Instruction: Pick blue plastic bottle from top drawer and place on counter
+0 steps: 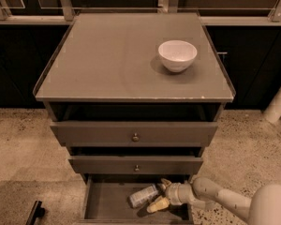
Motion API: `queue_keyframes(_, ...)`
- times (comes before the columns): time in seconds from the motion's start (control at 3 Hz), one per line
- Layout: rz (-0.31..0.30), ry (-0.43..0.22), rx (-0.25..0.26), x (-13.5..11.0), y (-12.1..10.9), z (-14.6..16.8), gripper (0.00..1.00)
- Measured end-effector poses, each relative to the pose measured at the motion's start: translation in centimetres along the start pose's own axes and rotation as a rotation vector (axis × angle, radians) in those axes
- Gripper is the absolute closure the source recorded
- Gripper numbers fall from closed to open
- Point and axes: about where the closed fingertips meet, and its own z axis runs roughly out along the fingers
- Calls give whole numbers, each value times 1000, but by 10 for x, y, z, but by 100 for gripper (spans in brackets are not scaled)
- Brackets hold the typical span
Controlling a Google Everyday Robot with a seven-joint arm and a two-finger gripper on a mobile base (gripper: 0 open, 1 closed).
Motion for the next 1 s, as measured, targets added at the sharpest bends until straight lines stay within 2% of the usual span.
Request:
queue_keyframes(0.33,14,-1,22,6,-3,1,0)
queue_keyframes(0.67,-2,-4,15,5,-10,21,0)
queue_keyframes(1.0,-28,-17,0,0,-23,56,0)
